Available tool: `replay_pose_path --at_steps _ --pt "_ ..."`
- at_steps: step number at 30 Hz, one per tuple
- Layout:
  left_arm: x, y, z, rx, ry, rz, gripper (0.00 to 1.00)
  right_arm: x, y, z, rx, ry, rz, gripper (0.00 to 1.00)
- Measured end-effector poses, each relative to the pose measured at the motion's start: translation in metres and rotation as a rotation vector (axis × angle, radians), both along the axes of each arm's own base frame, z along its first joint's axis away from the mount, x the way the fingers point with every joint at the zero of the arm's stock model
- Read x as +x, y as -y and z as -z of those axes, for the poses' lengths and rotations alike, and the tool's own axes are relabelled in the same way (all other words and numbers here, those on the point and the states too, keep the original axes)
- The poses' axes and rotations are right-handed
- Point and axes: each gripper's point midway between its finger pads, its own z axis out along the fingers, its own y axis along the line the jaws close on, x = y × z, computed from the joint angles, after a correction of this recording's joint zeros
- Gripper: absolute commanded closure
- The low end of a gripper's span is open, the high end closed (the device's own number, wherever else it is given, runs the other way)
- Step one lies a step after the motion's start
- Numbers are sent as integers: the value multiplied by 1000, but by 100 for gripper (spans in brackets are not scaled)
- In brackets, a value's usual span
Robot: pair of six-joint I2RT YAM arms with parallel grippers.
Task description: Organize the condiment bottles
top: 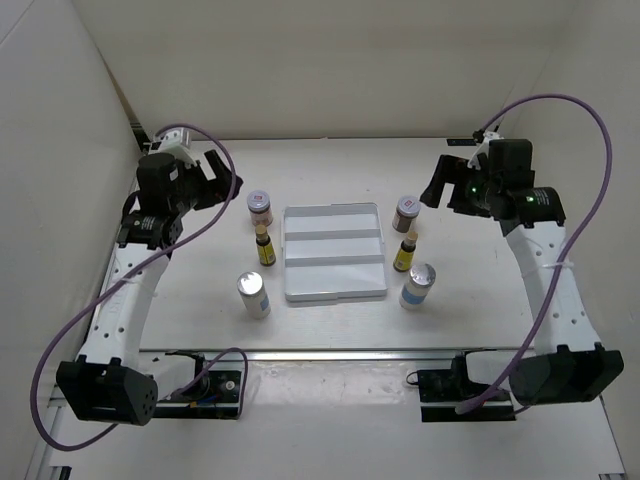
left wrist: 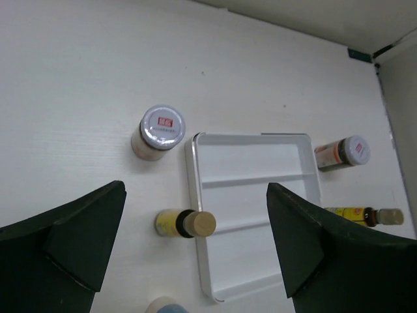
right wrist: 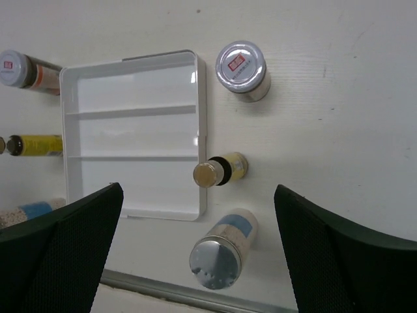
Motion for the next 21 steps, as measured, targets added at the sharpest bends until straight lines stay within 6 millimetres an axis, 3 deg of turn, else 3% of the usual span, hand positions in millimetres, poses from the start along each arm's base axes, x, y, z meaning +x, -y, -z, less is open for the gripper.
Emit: replay_pose_path --at_steps 6,8,10,16,18,21 --pt "-18 -24 34 27 -133 -135 0 -42 0 -57 18 243 26 0" --pt "-25 -28 49 24 -175 -163 0 -67 3 -54 47 280 41 0" --pt "-32 -27 67 22 -212 -153 0 -76 2 -48 57 284 32 0" --pt "-60 -13 111 -8 -265 -77 0 -54 -22 1 28 36 -34 0" --pt "-66 -11 117 -13 -259 -66 0 -46 -37 30 -32 -76 -57 0" --pt "-65 -6 115 -17 -239 -50 0 -53 -56 69 -145 -215 -77 0"
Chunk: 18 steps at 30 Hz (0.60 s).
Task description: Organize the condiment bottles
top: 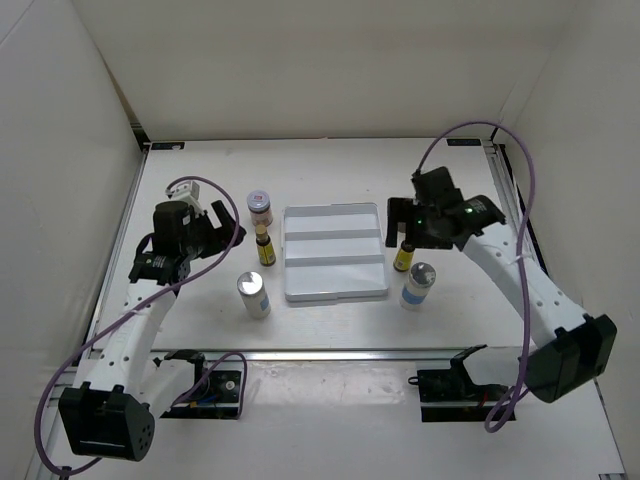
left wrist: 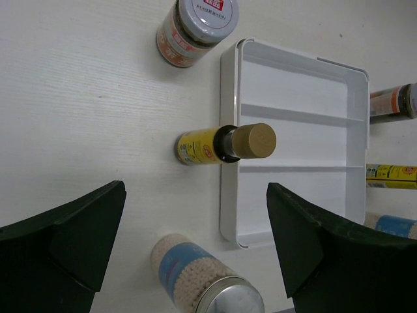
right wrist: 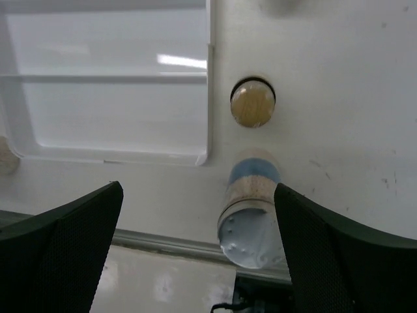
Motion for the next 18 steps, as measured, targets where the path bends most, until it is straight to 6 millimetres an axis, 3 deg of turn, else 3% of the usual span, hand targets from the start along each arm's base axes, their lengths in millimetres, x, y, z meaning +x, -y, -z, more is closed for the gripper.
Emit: replay_pose_path --at_steps 3,6,11,18 --pt "2 3 -3 0 18 7 0 -14 -4 19 -110 -62 31 2" --pt "4 1 -4 8 24 1 0 -23 2 26 -186 -81 89 5" --pt "5 -2 -4 18 27 -13 0 -30 16 30 -243 -94 184 9" --pt "5 -3 -4 22 27 -20 0 -48 29 62 -294 -176 236 19"
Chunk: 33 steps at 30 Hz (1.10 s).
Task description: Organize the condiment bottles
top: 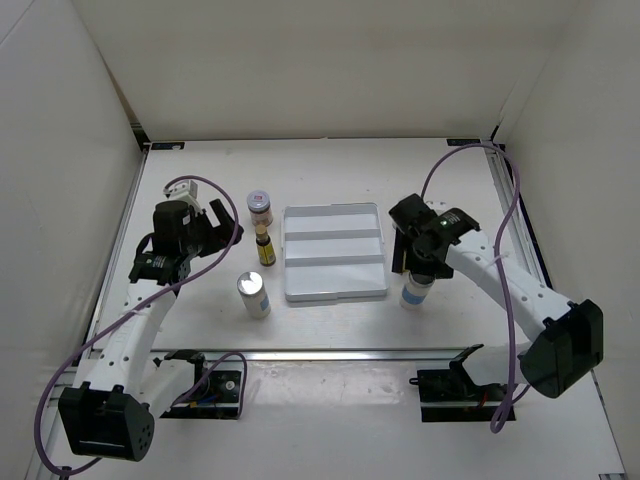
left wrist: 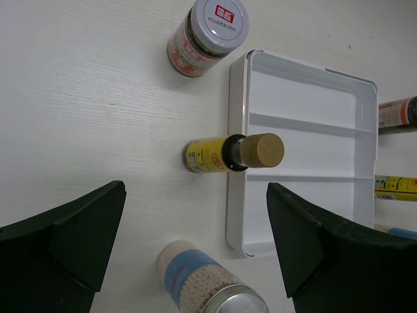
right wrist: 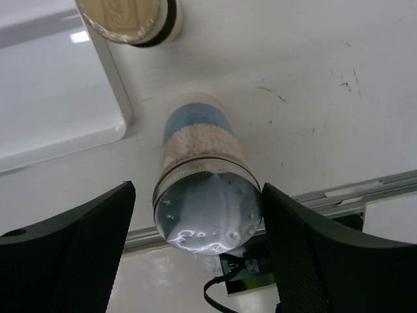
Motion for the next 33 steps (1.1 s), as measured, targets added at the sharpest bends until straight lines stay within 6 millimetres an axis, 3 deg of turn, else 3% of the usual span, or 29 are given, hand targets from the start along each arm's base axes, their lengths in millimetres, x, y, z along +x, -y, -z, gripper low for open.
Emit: replay_pose_path --at_steps 2,4,6,10,13,19,22,24,28,32,33 --pt "0 -1 0 3 0 -5 0 -6 2 9 -5 -28 6 27" --pt "0 -1 0 4 0 -6 0 -12 4 15 -11 -50 13 45" --pt "0 -1 0 4 1 -7 0 -12 3 15 6 -45 26 60" --pt "1 -2 0 7 1 -11 0 -15 1 11 15 -48 19 79" --pt "1 -2 0 7 1 -12 0 -14 -4 -8 14 -24 -11 85" --pt "1 -2 0 7 0 -12 0 5 -51 -88 116 176 -137 86" --pt "1 -2 0 8 0 -12 0 10 -70 -99 135 207 -186 86" --pt "1 -2 0 8 0 -12 0 12 -82 -89 119 186 -211 86" --pt "1 -2 1 8 0 -11 0 21 -97 -51 55 107 -233 86" --pt "-5 2 -1 10 -16 6 0 23 -100 -11 -4 30 -240 86" --pt "-8 4 -3 12 -23 12 0 22 -100 -4 -13 17 -241 81"
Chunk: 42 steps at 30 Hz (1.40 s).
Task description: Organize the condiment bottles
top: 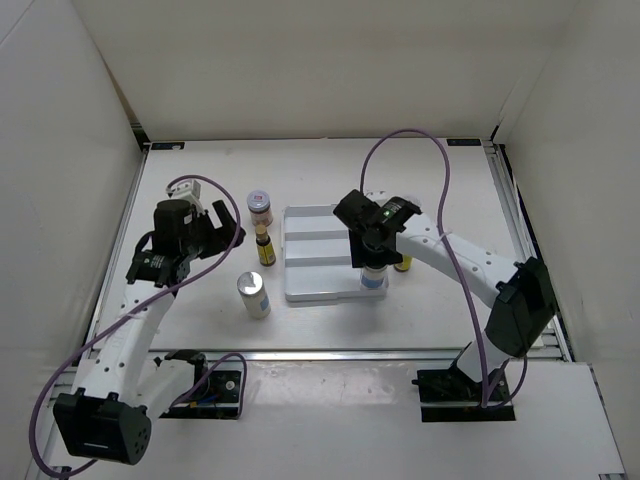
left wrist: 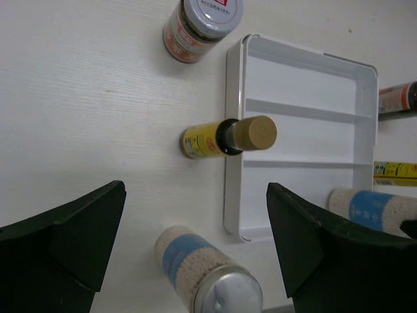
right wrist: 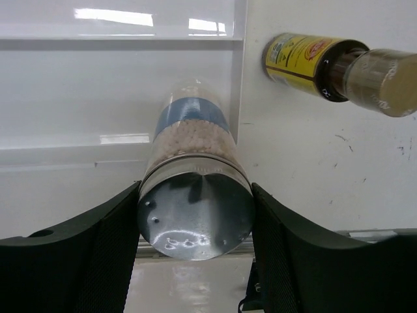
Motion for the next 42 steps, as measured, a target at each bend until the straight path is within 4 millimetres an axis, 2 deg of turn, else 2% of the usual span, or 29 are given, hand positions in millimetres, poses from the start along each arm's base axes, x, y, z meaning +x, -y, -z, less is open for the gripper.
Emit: replay_pose_path --at_steps 2,3,6,7,8,10,16,22,25,27,33,39,42 --pt "-5 3 -10 9 -1 13 0 -2 2 9 -12 -13 0 76" --pt "-6 5 -19 13 9 18 0 -3 3 10 -16 -14 1 66" --pt "-6 10 -52 10 56 33 0 -1 2 10 -12 -5 2 31" --pt "-7 12 -61 6 70 38 0 0 1 10 -8 -2 5 10" --pt "-9 13 -68 2 80 44 0 1 1 10 -7 3 12 2" --pt "-14 16 -73 -7 78 53 0 2 2 8 -12 11 18 0" --pt "-44 30 -54 -19 -32 106 0 11 -4 -18 1 81 9 0" --pt "-95 39 -28 -16 -103 169 0 13 -7 -45 40 144 -5 0" --pt "-109 40 -22 -4 -138 177 0 10 -3 -52 46 155 -7 0" --pt "-110 42 -13 22 -194 178 0 9 -2 -56 55 164 -7 0" --pt "-104 50 31 124 -407 160 0 6 2 -67 82 191 -5 0" --pt "-103 46 35 138 -419 132 2 -2 13 -67 80 195 -3 0" --pt "-100 47 40 149 -437 129 13 -5 17 -67 80 197 -1 0"
